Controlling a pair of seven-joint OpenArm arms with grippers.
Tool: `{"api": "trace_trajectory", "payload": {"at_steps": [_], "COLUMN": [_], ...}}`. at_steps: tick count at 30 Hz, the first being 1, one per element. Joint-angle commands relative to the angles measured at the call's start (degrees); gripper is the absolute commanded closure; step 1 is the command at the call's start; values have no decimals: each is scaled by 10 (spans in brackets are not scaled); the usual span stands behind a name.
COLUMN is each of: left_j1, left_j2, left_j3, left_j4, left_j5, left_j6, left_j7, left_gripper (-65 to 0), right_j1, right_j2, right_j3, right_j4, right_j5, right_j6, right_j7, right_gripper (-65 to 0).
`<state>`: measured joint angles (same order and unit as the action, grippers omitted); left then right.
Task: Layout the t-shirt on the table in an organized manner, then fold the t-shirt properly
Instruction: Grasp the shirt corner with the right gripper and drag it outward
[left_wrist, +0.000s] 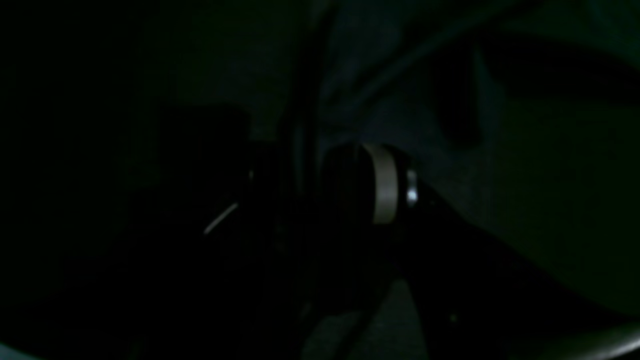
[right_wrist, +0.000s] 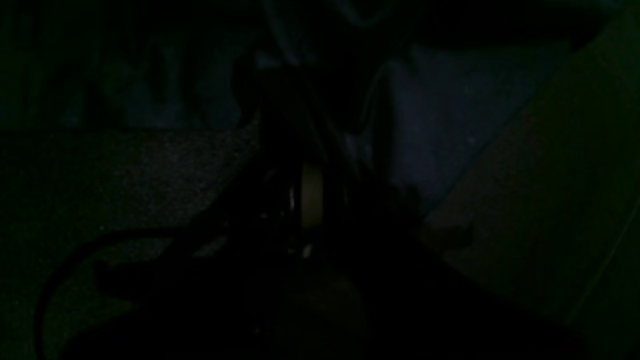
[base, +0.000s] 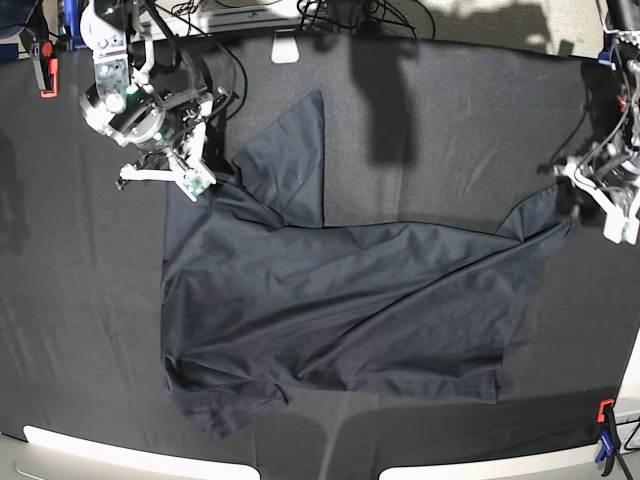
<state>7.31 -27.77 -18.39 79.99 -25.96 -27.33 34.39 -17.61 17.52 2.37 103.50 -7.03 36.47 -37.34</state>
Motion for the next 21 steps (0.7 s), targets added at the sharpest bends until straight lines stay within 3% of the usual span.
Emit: {"api": "trace_trajectory", "payload": {"at_steps": [1, 4, 5, 7, 10, 12, 14, 21], "left_j1": [-6, -5, -5, -5, -5, -5, -5, -4], "left_j2": [-11, -8, -6, -3, -6, -13, -24, -68], "left_j3": [-4, -3, -3, -3, -3, -4, -4, -4], "left_j4": [10, 10, 8, 2, 2, 2, 2, 2], "left_j5": [-15, -18, -8, 7, 38, 40, 40, 38], "left_j6": [-4, -4, -4, -3, 4, 36, 47, 47], "left_j7": [-4, 7, 5, -7, -14, -7, 12, 94], "left_gripper": [-237, -207, -161, -11, 0, 0, 0, 0], "right_j1": [5, 5, 5, 5, 3, 0, -12, -49], "right_j2": [6, 6, 6, 6, 20, 45, 75, 144], "right_j3": [3, 3, 3, 3, 3, 5, 19, 156], "right_j4": [11, 11, 11, 11, 14, 20, 32, 54], "right_j5": [6, 6, 6, 6, 6, 9, 23, 93], "right_j6": [-2, -2, -2, -2, -1, 9, 14, 35], "right_j7": [14, 14, 14, 13, -4, -20, -21, -15], "right_gripper": [0, 0, 0, 0, 0, 0, 0, 0]}}
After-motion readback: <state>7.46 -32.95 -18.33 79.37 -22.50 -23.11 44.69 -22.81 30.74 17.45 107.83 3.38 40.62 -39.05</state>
